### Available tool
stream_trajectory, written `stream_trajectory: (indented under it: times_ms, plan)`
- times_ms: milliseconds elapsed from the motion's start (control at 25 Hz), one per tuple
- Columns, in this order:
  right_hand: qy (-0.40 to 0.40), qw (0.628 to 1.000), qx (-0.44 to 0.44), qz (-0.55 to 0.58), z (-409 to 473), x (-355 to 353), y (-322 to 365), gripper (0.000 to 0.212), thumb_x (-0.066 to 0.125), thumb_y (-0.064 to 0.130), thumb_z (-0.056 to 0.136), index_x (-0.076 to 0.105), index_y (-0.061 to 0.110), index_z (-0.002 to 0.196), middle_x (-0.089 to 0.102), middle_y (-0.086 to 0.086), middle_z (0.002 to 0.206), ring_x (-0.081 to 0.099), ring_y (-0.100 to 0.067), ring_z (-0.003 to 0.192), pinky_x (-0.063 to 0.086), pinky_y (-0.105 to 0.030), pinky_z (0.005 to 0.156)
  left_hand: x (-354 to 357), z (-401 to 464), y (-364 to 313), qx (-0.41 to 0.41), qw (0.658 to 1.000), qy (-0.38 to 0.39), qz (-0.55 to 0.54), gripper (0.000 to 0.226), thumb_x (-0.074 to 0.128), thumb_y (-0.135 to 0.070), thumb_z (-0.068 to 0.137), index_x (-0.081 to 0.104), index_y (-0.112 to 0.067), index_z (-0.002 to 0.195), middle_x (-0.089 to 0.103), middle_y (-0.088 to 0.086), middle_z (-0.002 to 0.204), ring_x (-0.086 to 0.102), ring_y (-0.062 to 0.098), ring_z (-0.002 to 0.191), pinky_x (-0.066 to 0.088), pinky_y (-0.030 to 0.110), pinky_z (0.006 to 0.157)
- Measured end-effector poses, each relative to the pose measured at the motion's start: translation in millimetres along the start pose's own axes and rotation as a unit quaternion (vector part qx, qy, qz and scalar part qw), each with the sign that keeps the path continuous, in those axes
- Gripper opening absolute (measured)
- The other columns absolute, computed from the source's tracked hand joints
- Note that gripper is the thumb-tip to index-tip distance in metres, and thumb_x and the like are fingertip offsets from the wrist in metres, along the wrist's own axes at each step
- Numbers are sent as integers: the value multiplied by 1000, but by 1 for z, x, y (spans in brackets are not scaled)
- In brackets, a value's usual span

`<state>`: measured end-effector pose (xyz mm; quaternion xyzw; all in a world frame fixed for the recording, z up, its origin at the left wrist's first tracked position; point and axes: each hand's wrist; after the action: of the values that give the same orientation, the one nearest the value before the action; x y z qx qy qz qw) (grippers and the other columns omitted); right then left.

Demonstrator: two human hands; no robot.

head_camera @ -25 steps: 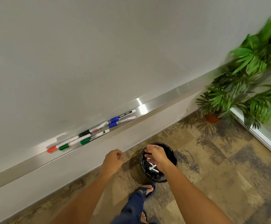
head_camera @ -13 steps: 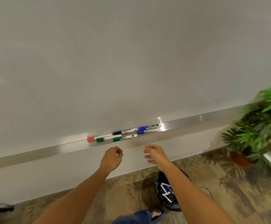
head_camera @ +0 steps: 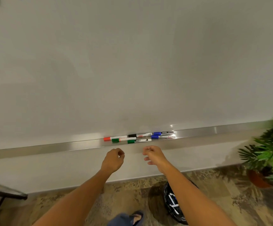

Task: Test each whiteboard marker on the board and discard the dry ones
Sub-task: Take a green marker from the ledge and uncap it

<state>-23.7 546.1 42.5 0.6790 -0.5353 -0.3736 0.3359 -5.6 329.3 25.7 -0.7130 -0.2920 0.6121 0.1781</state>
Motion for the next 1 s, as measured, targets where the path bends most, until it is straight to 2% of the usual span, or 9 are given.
stream_trajectory:
  times_ms: [200, 400, 480, 600, 680, 840, 1000]
  plan:
    - [9, 998, -16, -56, 19, 17, 13, 17, 59, 19, 95, 67, 22, 110, 69, -4, 107, 67, -18, 90, 56, -33, 79, -19, 4, 16, -17, 999, -26, -8, 17, 56, -24, 98, 64, -19, 112, 65, 0, 114, 59, 14, 100, 49, 27, 91]
    - [1, 981, -88, -173, 51, 52, 30, 24, 58, 21, 95, 68, 21, 116, 71, -2, 102, 68, -22, 92, 56, -39, 84, -38, 16, 43, -32, 999, -37, -11, 19, 56, -23, 98, 64, -18, 114, 66, 0, 114, 59, 14, 99, 48, 26, 89]
    - [-20, 957, -111, -268, 63, 69, 34, 26, 57, 20, 95, 68, 21, 118, 69, -1, 104, 67, -20, 90, 57, -37, 82, -47, 23, 55, -39, 998, -41, -13, 18, 56, -24, 98, 65, -18, 113, 65, 0, 114, 59, 13, 98, 48, 26, 89]
    - [-109, 900, -117, -405, 76, 78, 37, 29, 55, 16, 95, 63, 17, 123, 59, -5, 119, 62, -26, 103, 54, -36, 82, -55, 32, 66, -46, 998, -42, -26, 17, 56, -24, 98, 64, -19, 112, 65, -2, 112, 59, 13, 97, 49, 26, 89]
    - [-144, 868, -119, -460, 83, 78, 32, 28, 56, 19, 95, 62, 14, 122, 58, -6, 122, 59, -26, 106, 55, -38, 83, -58, 38, 73, -48, 997, -40, -36, 16, 56, -24, 98, 64, -19, 111, 65, -2, 111, 59, 13, 97, 49, 26, 89]
    - [-136, 818, -140, -541, 91, 77, 16, 30, 54, 26, 95, 64, 13, 120, 59, -5, 121, 55, -24, 109, 54, -37, 85, -59, 47, 90, -63, 996, -34, -48, 17, 56, -24, 98, 65, -19, 112, 65, -2, 111, 60, 13, 96, 48, 25, 89]
    - [-130, 795, -165, -569, 95, 74, 12, 38, 57, 28, 93, 58, 17, 130, 59, -4, 127, 54, -24, 115, 52, -37, 92, -50, 51, 95, -68, 996, -11, -55, 17, 56, -24, 97, 65, -19, 111, 66, -1, 112, 60, 13, 97, 49, 25, 89]
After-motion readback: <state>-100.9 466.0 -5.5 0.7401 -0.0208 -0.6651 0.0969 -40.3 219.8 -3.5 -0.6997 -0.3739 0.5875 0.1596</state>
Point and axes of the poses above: each hand's wrist, its own z-axis towards the middle knuckle, its own x-axis out of the palm, y = z × x
